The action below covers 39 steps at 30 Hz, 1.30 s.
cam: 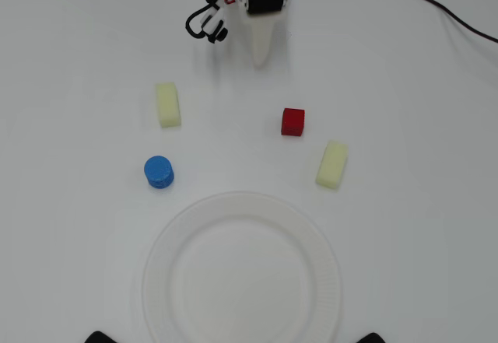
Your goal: Grasp a red block and put it in the dish.
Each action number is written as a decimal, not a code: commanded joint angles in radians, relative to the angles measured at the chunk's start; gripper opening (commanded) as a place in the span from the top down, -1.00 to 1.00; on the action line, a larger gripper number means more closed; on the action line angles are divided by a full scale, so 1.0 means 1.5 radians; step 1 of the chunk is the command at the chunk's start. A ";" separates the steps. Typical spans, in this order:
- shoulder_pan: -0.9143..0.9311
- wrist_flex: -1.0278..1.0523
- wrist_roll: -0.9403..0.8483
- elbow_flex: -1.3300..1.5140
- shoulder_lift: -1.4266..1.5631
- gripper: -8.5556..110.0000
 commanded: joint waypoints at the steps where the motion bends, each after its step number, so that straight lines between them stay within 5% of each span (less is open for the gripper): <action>1: 0.006 0.046 -0.007 0.063 0.120 0.85; 14: 0.030 0.026 -0.036 -0.065 0.074 0.85; 28: -0.057 -0.092 0.032 -0.491 -0.618 0.81; 39: -0.094 -0.141 0.069 -0.702 -0.931 0.41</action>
